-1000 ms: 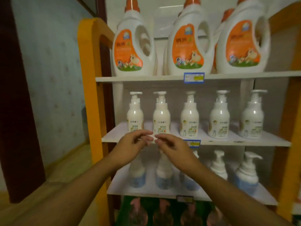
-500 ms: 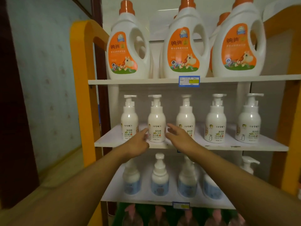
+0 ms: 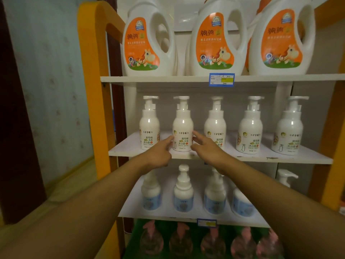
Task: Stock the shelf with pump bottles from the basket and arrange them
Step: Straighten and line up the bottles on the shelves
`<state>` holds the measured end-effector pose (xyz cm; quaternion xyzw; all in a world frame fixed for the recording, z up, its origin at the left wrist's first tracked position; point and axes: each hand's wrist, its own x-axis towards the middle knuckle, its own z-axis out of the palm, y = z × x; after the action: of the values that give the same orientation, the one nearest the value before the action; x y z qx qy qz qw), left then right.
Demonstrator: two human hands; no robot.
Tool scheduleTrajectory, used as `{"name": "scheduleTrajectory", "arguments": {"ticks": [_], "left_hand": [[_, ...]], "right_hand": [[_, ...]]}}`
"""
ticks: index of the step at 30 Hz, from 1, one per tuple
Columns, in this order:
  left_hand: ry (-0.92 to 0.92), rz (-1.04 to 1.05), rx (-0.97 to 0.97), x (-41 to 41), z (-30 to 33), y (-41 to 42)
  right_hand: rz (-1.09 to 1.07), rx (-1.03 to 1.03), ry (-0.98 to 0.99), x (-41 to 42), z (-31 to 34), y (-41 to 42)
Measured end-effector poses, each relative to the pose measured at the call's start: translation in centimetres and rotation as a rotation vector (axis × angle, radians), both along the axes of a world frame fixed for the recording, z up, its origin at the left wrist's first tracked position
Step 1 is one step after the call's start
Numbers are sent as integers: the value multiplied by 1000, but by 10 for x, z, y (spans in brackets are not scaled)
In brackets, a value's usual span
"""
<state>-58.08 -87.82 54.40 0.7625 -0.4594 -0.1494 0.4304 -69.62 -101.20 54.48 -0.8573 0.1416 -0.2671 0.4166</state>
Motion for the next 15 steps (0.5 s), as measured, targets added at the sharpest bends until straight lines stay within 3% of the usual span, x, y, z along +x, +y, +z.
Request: {"name": "scheduleTrajectory", "arguments": {"ticks": [4, 15], "left_hand": [[-80, 17, -9, -4, -8, 2], [14, 52, -41, -4, -12, 3]], "right_hand": [[-2, 17, -8, -2, 0, 1], [-12, -5, -12, 4, -9, -5]]}}
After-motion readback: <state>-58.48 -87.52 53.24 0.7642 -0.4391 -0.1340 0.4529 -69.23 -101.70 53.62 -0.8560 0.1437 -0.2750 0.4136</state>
